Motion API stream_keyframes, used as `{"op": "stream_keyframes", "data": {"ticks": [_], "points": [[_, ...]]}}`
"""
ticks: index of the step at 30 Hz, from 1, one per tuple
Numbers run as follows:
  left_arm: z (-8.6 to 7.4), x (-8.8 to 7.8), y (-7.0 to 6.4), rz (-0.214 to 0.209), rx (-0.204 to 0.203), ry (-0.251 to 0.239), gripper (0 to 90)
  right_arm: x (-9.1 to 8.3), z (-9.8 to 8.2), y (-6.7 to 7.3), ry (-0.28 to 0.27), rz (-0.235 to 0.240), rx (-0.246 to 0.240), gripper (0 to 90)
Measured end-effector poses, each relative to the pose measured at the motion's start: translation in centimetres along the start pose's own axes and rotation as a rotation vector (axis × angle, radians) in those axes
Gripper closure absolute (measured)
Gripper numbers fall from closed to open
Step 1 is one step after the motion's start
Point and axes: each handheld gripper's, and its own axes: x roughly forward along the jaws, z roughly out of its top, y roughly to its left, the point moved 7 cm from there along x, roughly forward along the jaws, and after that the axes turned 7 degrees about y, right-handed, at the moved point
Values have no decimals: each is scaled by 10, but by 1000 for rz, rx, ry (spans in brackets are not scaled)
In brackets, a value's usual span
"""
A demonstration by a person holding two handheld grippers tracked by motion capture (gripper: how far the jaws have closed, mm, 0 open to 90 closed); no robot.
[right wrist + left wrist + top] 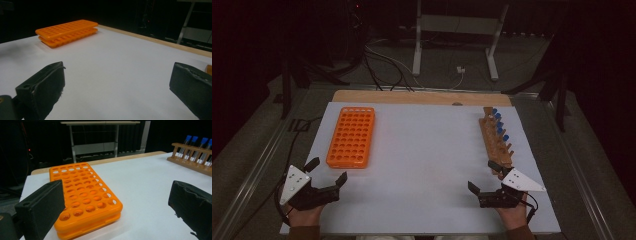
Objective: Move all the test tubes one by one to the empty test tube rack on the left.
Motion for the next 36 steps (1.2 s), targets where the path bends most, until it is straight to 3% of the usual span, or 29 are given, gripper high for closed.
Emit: {"op": "stream_keyframes", "data": {"ticks": [7, 13, 20, 22, 23, 24, 25, 26, 27, 28, 36], "points": [[0, -2, 3, 3, -17, -9, 14, 1, 3, 3, -7, -1, -8, 4], [-1, -3, 6, 10, -48, -17, 14, -7, 17, -6, -17, -37, -17, 5], [-5, 0, 9, 22, -71, -8, 14, -16, 30, -32, -13, -111, -10, 5], [-5, -1, 10, 24, -79, -11, 14, -19, 34, -49, -15, -151, 4, 5], [-6, -1, 10, 27, -84, -12, 14, -19, 34, -49, -15, -151, 4, 5], [-6, -1, 11, 26, -87, -11, 14, -20, 36, -61, -8, -167, 34, 5], [-6, 0, 11, 26, -88, -9, 14, -20, 36, -61, -8, -167, 34, 5], [-6, 0, 11, 28, -89, -9, 14, -19, 36, -73, 9, -178, 68, 5], [-7, 1, 11, 29, -88, -6, 14, -19, 36, -73, 9, -178, 68, 5], [-8, 2, 11, 32, -84, -2, 14, -18, 37, -83, 22, -187, 91, 12], [-10, 6, 11, 34, -85, 10, 14, -6, 32, -113, 89, -211, 143, 45]]}}
